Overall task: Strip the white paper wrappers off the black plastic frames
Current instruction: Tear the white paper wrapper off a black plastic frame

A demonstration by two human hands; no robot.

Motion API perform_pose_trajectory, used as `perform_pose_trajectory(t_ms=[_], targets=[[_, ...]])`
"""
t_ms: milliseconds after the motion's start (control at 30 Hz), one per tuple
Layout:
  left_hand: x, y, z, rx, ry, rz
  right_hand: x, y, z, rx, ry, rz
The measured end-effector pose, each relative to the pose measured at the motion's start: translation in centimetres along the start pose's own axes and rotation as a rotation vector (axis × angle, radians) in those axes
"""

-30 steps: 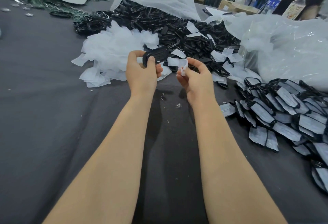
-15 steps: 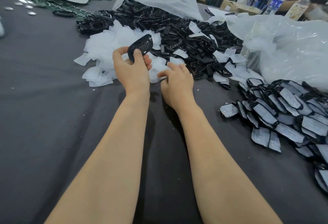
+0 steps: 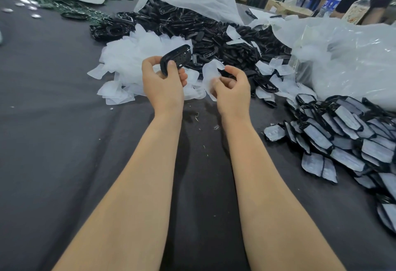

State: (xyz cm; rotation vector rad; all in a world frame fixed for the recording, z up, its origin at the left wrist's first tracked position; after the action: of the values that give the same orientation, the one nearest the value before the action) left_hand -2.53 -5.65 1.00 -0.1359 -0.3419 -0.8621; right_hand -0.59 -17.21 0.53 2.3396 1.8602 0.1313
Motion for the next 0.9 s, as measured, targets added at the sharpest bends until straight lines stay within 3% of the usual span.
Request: perform_pose_trajectory(t_ms=[133, 300, 400, 533, 633, 733, 900], targets=[[-0.1, 0.0, 0.1, 0.019, 0.004, 0.001, 0.1, 0.2, 0.0, 0.004, 0.039, -0.017], [-0.3, 0.3, 0.4, 0.067, -0.021, 0.039, 1.0, -1.2, -1.0, -0.328, -0.255, -0.031], [-0.6, 0.5, 0.8, 0.104, -0.041, 0.081, 2.5, -1.8, -1.0, -0.398, -0.496, -0.2], [-0.6, 0.6, 1.1, 0.138, -0.048, 0.088, 3.6, -2.1, -0.4, -0.335, -0.717, -0.487], [-0.5, 0.5, 1.0, 0.138, -0.032, 0.075, 3.3, -2.0, -0.5, -0.288, -0.677, -0.555], [-0.4, 0.5, 0.8, 0.122, -0.029, 0.064, 2.8, -1.9, -0.5, -0.273, -0.573, -0.423], [0.0, 0.4, 0.3, 0.068, 0.011, -0.029, 1.9, -1.5, 0.0, 0.071, -0.018, -0.232]])
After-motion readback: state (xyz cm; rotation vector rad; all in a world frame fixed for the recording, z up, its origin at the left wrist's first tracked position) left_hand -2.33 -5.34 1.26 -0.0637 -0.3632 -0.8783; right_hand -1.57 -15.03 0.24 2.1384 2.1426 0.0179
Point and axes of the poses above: each hand's wrist, its own y-axis towards the middle knuckle, its own x-axis out of the palm, z = x × y, the point moved 2 cm from there along y, towards the middle knuckle, and after that the axes turned 5 degrees about y, right-handed, at the moved point
